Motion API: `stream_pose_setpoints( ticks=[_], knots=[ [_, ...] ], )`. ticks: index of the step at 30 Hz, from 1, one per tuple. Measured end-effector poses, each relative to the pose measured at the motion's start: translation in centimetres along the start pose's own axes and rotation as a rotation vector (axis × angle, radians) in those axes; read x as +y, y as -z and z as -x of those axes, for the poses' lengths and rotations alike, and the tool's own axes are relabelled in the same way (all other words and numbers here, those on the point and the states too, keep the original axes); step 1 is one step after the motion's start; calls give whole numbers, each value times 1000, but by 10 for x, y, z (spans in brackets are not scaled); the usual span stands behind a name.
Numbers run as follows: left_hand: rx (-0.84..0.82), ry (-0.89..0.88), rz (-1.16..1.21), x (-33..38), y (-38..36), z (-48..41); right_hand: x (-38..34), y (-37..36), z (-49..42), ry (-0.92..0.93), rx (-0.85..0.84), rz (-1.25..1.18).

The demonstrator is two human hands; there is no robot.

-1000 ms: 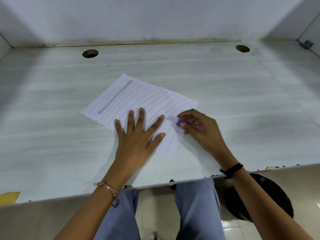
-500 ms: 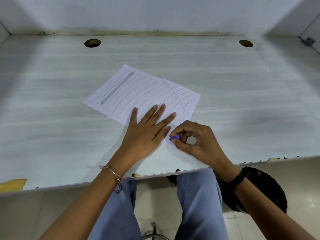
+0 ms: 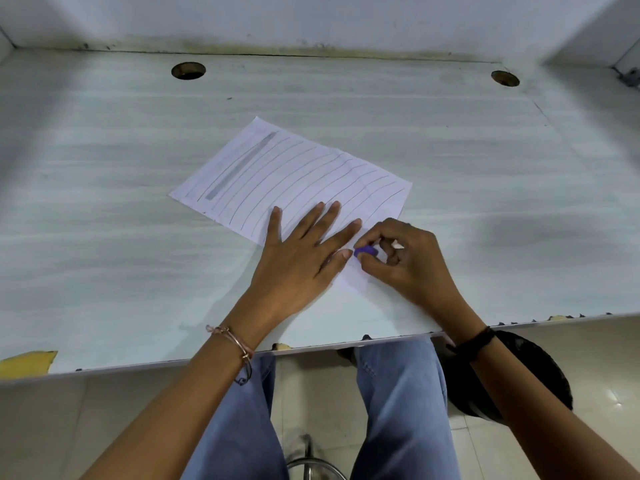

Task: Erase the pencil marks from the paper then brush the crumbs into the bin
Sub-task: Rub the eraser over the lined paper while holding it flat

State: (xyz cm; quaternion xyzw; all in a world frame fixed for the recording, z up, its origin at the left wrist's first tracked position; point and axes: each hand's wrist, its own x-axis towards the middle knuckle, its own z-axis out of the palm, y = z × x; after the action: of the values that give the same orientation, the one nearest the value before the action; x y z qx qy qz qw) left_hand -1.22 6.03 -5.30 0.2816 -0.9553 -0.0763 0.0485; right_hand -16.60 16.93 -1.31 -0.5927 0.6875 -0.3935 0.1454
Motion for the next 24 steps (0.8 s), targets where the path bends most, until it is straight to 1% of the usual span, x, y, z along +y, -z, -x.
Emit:
stream_pose_setpoints(
  ticks=[2, 3, 4, 7, 8, 11, 12, 15, 16, 19, 20, 21, 23, 24],
  knots=[
    [0, -7, -21, 0, 0, 0, -5, -2, 7, 20, -136, -60],
    [0, -11, -19, 0, 1, 0, -7, -2, 9, 27, -176, -76],
    [0, -11, -11, 0, 1, 0, -6, -1, 8, 24, -169, -74],
    [0, -3, 15, 1, 0, 1, -1, 4, -3, 1, -35, -3],
    [7, -3, 11, 0, 0, 0, -1, 4, -3, 0, -51, -14],
    [22, -15, -19, -1, -1, -1, -8, 0, 8, 3, -211, -89],
    [21, -13, -13, 0, -1, 0, -8, 1, 8, -2, -196, -84],
    [0, 3, 30, 1, 0, 1, 0, 6, -5, -25, -21, -19],
    [1, 5, 32, 1, 1, 2, -1, 6, -7, -18, -25, -23],
    [6, -5, 10, 0, 1, 0, -10, 0, 6, 14, -206, -88],
    [12, -10, 5, 0, 1, 0, -12, -1, 9, 26, -230, -81],
    [16, -12, 0, 1, 0, 0, -10, 0, 8, 27, -201, -60],
    [15, -8, -3, 0, -1, 0, -2, 4, -3, 21, -50, -10],
    [16, -3, -5, 0, -2, 0, -1, 5, -7, 22, -12, 8]
  ],
)
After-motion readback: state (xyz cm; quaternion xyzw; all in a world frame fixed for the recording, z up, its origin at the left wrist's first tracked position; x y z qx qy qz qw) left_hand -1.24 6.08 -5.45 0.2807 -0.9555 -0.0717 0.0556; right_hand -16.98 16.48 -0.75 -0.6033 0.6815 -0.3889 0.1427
